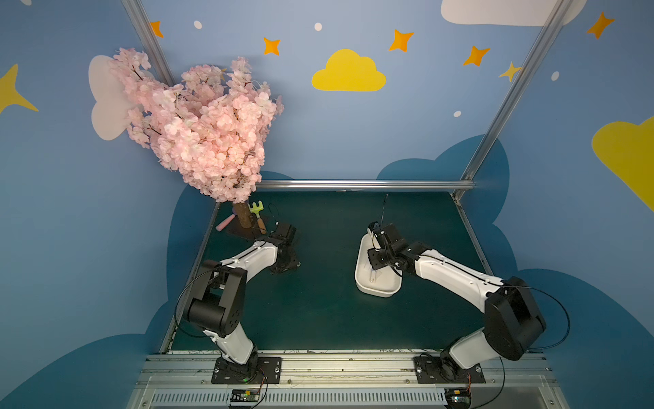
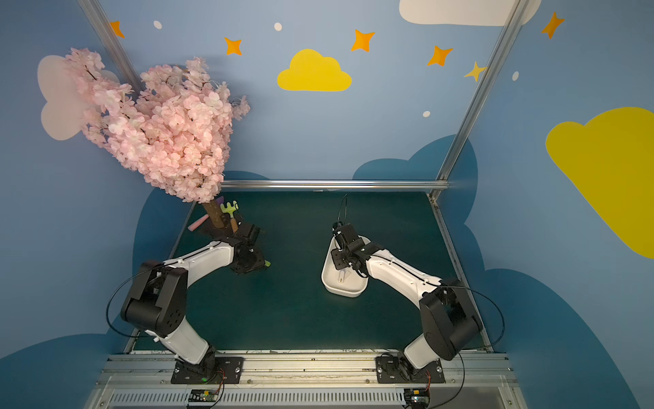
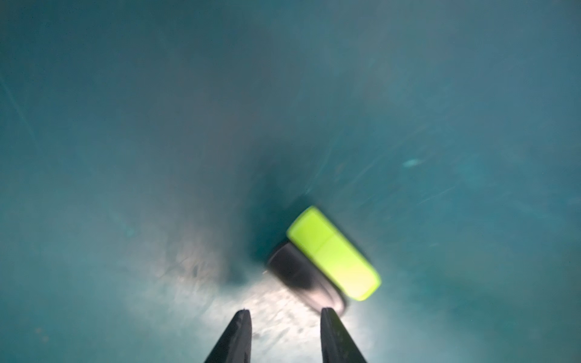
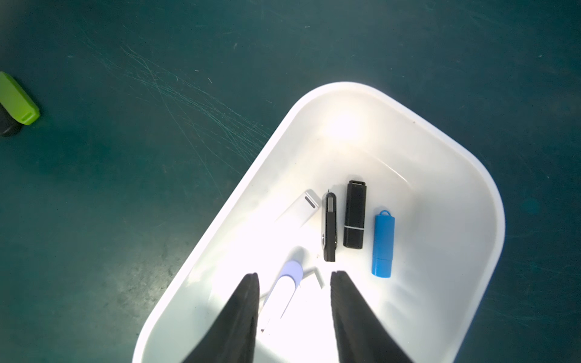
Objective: Put the usb flash drive into the storage box
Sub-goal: Adjust the USB flash at the center of the board.
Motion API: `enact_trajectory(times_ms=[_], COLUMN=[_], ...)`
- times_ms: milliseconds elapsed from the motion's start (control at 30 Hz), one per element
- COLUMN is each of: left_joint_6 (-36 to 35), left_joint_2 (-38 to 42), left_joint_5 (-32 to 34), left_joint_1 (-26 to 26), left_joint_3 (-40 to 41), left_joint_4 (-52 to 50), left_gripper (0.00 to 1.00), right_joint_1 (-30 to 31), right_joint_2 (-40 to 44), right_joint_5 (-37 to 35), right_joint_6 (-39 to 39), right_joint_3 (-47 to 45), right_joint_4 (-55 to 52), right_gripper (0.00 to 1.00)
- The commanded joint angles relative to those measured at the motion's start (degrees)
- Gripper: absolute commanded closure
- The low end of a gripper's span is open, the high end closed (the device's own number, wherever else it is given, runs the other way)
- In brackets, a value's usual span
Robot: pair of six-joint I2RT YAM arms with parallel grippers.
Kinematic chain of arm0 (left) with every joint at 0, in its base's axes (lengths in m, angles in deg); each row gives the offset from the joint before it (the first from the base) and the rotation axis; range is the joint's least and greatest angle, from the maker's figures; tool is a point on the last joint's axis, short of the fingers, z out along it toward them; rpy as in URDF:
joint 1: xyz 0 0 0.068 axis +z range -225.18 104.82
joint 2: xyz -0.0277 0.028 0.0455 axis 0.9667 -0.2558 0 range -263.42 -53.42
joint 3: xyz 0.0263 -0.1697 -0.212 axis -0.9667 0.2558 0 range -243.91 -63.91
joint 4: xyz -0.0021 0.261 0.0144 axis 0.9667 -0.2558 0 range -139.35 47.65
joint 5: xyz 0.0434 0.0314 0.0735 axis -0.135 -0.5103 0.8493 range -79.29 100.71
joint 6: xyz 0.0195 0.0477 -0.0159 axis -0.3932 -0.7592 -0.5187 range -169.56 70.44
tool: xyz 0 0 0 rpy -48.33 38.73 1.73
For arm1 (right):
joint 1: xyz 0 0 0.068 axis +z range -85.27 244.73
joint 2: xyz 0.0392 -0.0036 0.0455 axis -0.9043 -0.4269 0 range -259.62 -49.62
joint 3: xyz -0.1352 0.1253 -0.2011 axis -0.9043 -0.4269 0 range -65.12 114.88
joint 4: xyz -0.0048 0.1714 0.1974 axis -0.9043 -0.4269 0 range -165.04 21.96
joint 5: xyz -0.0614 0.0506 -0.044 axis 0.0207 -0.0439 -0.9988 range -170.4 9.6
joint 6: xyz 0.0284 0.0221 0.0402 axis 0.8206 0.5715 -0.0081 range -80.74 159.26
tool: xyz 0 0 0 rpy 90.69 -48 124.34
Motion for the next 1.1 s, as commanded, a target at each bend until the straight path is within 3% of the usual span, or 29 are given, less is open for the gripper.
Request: enact_trajectory(times_ms=[0, 567, 1067], left_joint_6=[0.19, 0.21, 2.66], left_joint_2=[-2.0, -10.46, -5.62], left_joint_5=[-1.17, -3.53, -2.38], left_joint_1=[0.14, -0.4, -1.53], left_joint_3=[-3.37, -8.68, -1.6], left_joint_4=[0.19, 0.8, 1.52], left_gripper=[0.61, 0.66, 0.66], right_joint_1=[0.28, 0.41, 0.41], right_joint_2=[-0.64, -1.08, -1.94], right_joint_5=[-0.88, -1.22, -1.19], right_joint_6=[0.27, 0.26, 0.33], right_joint_3=[1.78, 2.05, 2.53], right_joint_4=[-1.31, -1.41, -1.75], right_gripper=[0.57, 0.57, 0.58])
